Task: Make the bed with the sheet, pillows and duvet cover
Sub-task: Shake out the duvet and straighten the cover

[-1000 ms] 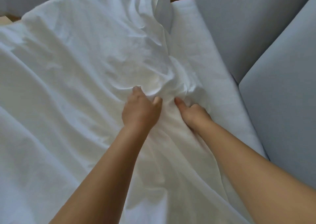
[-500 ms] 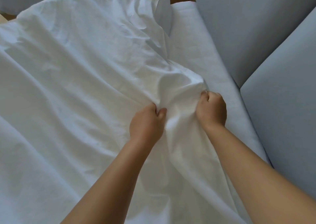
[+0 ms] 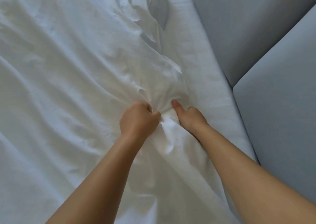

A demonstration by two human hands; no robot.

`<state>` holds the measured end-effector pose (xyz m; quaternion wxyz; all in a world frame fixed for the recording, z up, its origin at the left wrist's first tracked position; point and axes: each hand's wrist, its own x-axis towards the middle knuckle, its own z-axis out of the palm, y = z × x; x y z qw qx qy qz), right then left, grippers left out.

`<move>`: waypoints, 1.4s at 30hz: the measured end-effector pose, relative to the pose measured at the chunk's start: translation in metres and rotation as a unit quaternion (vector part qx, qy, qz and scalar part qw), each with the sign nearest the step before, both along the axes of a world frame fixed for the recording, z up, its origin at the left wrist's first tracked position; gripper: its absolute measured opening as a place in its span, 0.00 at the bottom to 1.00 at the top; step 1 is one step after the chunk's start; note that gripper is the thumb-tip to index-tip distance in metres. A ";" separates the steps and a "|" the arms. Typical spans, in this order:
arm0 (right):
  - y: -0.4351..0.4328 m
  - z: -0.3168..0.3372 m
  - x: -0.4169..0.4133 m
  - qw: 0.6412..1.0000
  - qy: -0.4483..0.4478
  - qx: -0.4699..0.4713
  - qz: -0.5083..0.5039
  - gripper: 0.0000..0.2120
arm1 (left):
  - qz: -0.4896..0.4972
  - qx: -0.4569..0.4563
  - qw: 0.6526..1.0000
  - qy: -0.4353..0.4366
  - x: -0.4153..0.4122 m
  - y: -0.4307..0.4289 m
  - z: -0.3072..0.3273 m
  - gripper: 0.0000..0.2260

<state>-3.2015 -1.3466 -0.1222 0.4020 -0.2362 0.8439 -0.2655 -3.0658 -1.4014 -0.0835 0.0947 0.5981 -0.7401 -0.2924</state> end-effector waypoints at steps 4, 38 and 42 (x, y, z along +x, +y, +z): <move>0.005 0.008 0.008 0.991 -0.104 -0.048 -0.068 0.21 | 0.038 0.036 0.998 -0.034 0.001 0.004 -0.008 0.09; 0.280 0.027 0.053 0.982 0.084 0.067 -0.152 0.44 | -0.183 0.036 0.982 0.035 0.024 0.263 -0.017 0.31; 0.290 0.011 0.055 0.976 0.109 0.099 -0.162 0.30 | -0.211 0.075 0.974 -0.026 0.053 0.306 -0.028 0.33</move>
